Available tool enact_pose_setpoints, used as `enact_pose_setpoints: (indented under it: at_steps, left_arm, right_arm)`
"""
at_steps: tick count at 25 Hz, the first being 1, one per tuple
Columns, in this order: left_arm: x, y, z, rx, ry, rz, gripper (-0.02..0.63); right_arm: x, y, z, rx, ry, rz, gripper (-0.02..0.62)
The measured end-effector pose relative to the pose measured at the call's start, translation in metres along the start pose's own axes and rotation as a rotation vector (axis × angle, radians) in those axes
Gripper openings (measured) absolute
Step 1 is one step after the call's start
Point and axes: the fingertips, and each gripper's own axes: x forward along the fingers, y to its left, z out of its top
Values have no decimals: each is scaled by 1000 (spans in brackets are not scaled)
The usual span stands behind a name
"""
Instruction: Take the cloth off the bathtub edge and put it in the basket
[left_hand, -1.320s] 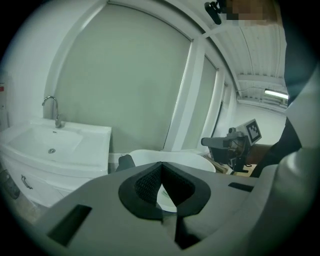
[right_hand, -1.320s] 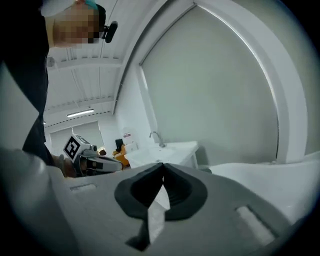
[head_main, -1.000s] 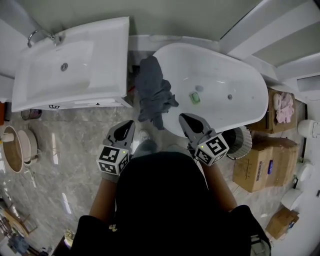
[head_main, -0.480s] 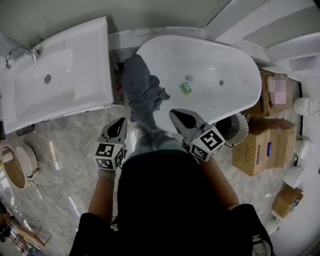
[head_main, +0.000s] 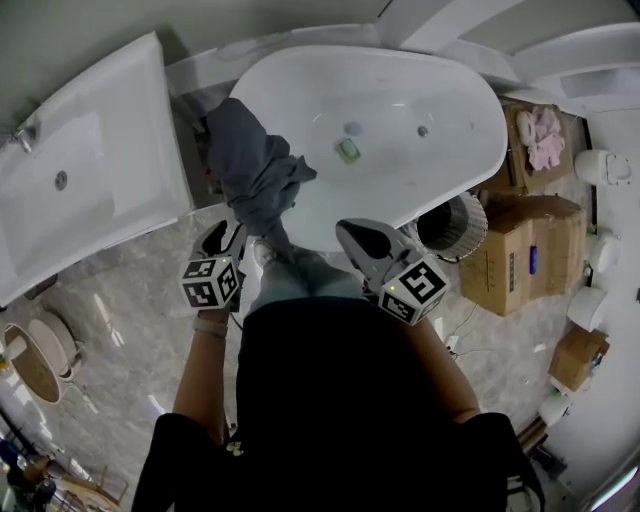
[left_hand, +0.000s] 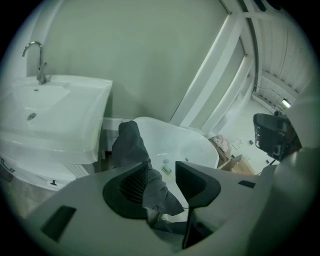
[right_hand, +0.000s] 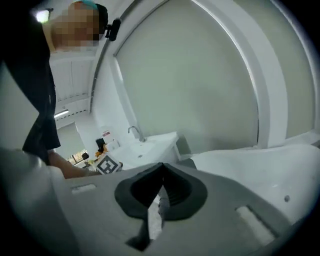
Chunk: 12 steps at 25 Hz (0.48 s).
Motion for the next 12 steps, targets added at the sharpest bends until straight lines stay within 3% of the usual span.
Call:
enact_pose_setpoints:
  at_steps: [5, 12]
  left_arm:
    - [51, 18, -21, -58, 54, 34, 299]
    - [112, 39, -39, -64, 96, 78, 348]
  right_arm:
    - [-19, -22, -26, 35, 26, -72, -3]
    - [-49, -48, -53, 87, 55, -156, -3]
